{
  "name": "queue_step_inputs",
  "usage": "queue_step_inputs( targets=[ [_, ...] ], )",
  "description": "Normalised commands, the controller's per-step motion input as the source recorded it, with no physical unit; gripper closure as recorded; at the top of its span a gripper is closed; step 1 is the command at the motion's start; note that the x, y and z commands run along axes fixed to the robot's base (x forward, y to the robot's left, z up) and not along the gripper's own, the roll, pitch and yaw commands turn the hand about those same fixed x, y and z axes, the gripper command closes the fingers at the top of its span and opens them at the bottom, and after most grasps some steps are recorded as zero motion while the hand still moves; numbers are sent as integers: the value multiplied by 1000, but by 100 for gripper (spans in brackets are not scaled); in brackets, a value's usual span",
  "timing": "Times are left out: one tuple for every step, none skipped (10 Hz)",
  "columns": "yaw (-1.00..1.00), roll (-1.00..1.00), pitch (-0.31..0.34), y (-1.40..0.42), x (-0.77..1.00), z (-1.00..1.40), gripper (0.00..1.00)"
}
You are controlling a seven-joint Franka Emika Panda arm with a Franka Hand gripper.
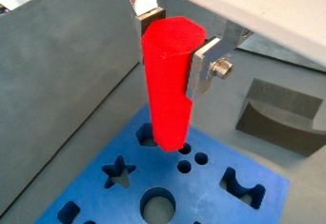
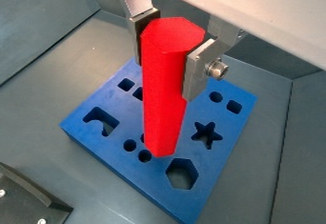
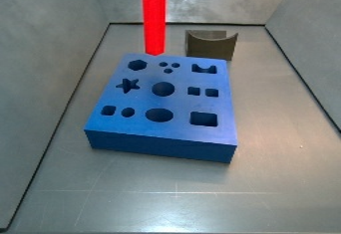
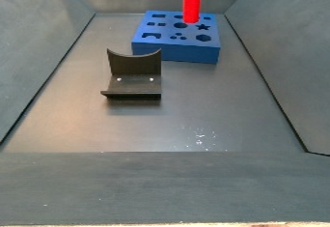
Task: Pick up the hexagon object. Move up. Place the hexagon object on the fixture. Regrasp the hexagon object. Move to above the board. Insert the hexagon object.
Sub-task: Insert the hexagon object.
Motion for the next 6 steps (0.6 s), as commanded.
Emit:
queue_step_inputs(
  targets=[
    [-131, -116, -153, 0, -294, -566, 100],
    [-49, -94, -206, 31, -571, -637, 100],
    [0, 0, 0, 0, 0, -37, 100],
    [-346, 0, 0, 106, -206, -117, 100],
    [-763, -14, 0, 66, -446, -234, 100],
    [-786, -34, -20, 3, -306, -200, 100]
  ],
)
